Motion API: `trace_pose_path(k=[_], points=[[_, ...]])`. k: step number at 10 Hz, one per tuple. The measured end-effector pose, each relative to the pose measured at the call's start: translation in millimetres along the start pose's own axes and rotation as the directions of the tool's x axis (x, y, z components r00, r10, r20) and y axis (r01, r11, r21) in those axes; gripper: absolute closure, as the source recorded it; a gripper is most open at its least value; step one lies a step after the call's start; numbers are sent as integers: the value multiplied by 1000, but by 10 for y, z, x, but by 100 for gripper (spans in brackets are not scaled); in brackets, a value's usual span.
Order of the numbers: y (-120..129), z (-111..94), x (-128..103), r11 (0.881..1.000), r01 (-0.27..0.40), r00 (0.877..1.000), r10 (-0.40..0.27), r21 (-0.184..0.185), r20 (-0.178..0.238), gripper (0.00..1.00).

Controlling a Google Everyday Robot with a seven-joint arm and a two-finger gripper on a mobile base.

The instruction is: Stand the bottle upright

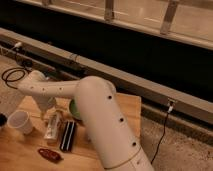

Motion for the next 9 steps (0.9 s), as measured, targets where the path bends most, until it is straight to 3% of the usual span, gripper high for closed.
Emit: trace_pose_path(k=[5,9], points=[[80,24,78,1000,19,1000,-19,-12,-8,20],[217,6,9,999,47,999,-47,-20,1,20]])
